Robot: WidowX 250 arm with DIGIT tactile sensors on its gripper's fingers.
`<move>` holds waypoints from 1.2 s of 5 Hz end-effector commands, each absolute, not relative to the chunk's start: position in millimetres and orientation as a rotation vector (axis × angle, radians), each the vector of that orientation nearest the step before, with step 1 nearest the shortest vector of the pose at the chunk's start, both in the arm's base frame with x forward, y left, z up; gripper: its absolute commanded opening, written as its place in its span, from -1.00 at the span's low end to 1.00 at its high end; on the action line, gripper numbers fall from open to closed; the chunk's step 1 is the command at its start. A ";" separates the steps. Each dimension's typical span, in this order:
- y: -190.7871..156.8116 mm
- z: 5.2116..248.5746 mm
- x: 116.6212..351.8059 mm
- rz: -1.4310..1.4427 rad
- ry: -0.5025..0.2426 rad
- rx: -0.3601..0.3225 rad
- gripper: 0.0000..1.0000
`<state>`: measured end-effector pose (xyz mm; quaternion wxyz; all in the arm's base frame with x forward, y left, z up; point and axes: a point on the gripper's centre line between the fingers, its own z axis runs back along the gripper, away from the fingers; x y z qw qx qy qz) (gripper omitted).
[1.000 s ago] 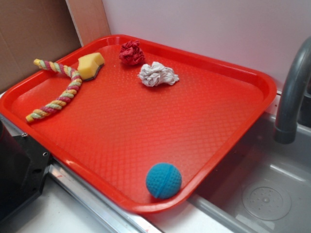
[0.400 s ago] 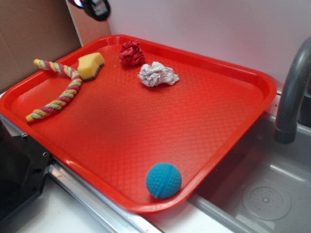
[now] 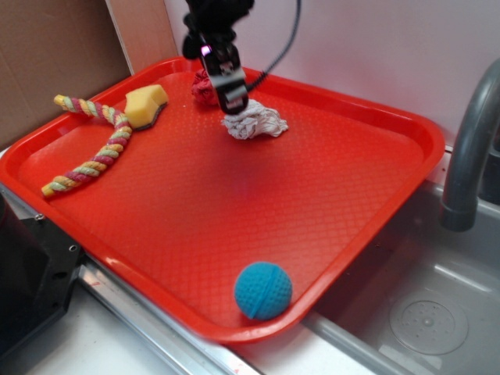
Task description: Grab the white paper.
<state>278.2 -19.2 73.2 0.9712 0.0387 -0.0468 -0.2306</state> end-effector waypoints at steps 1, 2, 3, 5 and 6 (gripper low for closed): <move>-22.9 47.9 302.2 -0.500 -0.140 0.069 1.00; -30.8 29.5 301.3 -0.518 -0.183 0.040 1.00; -30.2 17.0 303.2 -0.494 -0.151 0.062 1.00; -20.5 31.7 298.9 -0.415 -0.130 0.017 -1.00; -10.3 45.8 288.6 -0.390 -0.155 -0.011 -1.00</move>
